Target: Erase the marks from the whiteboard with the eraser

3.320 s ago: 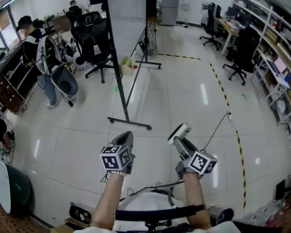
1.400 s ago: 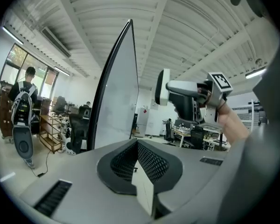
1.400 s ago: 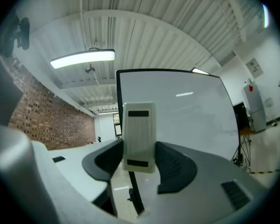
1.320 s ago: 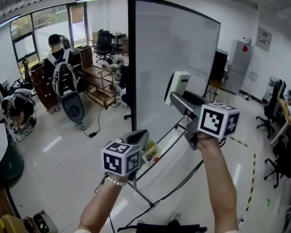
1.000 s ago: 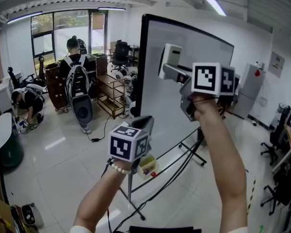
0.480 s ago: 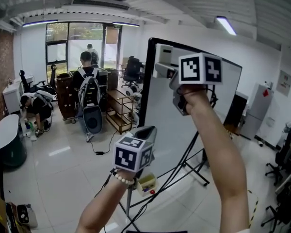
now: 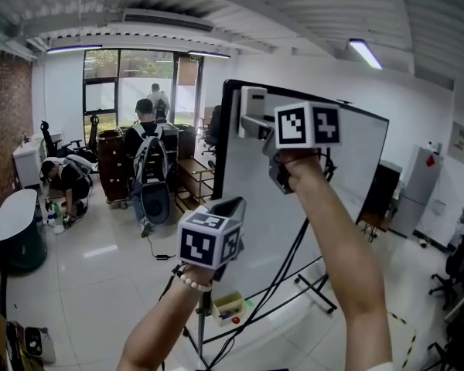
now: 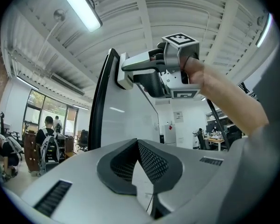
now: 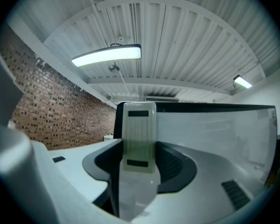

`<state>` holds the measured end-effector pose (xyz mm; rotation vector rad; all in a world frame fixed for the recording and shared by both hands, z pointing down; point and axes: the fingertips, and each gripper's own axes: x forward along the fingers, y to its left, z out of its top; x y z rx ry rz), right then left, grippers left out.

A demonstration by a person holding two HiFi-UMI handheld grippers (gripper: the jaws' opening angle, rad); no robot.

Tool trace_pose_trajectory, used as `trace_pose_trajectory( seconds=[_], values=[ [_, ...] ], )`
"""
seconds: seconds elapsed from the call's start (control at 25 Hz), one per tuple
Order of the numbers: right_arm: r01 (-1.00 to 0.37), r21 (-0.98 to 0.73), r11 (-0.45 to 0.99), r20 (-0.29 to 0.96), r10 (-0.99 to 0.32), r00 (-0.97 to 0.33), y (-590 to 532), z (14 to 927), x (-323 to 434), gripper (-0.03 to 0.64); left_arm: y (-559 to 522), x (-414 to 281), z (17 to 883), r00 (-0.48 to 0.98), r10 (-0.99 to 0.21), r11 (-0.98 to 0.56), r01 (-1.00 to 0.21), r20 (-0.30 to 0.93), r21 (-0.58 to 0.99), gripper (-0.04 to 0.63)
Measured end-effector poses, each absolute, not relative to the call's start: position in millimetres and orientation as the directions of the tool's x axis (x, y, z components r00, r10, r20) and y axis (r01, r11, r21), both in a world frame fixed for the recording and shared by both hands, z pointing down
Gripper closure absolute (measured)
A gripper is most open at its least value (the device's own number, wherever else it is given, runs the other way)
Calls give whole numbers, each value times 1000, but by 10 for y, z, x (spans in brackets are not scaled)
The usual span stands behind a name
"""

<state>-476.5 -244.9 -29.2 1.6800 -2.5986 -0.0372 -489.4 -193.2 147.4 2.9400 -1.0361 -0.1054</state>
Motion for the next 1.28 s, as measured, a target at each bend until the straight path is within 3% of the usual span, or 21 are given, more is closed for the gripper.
trace_pose_trajectory(
  seconds=[0.28,0.88,1.28],
  values=[
    [-903,22,430,25,-903,-430,-2577,-259,-4318,368,-1811,-4631,1022,719,-685,-725,-689,-113,5,607],
    [-861,9,509,41,-860,-509,-2838,-265,-3112,368,-1832,-3542,1239,635,-763,-645,-756,-118,106,607],
    [-857,80,508,30,-861,-508,-3128,-240,-2028,368,-2340,-2348,937,639,-739,-669,-735,-215,114,607]
  ],
)
